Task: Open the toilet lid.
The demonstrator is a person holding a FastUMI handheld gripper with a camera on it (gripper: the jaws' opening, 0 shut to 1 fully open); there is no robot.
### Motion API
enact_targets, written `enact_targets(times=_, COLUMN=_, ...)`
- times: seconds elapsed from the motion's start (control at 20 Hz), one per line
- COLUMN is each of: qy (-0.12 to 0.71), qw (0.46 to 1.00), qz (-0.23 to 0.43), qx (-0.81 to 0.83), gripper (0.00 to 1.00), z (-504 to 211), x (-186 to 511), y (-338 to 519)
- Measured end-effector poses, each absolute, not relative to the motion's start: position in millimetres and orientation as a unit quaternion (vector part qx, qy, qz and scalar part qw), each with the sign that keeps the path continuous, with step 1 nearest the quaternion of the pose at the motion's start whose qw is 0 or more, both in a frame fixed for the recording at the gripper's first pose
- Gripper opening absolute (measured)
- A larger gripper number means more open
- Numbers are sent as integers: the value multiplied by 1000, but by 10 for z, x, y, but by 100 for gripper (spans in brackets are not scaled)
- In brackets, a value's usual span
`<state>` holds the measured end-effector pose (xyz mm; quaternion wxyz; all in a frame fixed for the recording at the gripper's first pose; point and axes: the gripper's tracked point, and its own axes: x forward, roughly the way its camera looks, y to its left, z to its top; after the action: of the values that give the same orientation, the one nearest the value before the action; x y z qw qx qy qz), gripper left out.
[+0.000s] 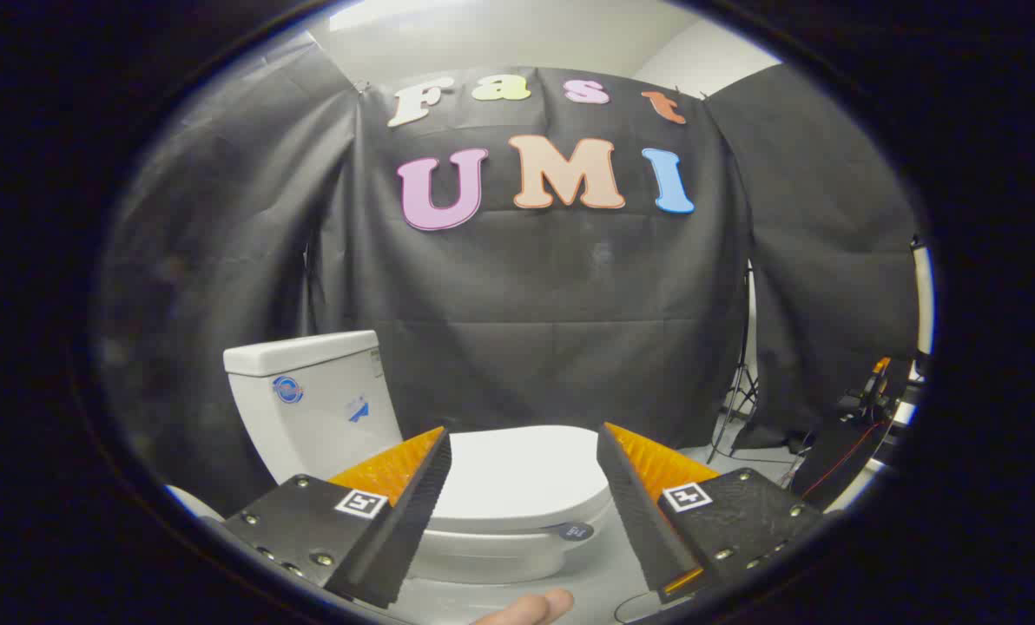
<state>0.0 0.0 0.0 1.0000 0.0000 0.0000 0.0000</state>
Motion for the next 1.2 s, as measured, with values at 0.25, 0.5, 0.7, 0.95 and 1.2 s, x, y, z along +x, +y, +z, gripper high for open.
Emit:
enact_targets(times=0.25, qy=14, qw=1000, qz=-7, qx=-4, gripper=99, z=-67, x=-32, y=58)
enact_targets(times=0.5, qy=20, qw=1000, qz=-24, qx=-2, gripper=99, z=-184, x=-70, y=16)
enact_targets(times=0.7, qy=22, qw=999, qz=-36, qx=3, gripper=99, z=-370, x=12, y=-25)
enact_targets(times=0.95, qy=35, qw=999, qz=-17, qx=21, gripper=99, z=-668, x=172, y=-49)
enact_targets(times=1.2, qy=38, qw=995, qz=-46, qx=78, gripper=99, z=-1040, x=387, y=-350)
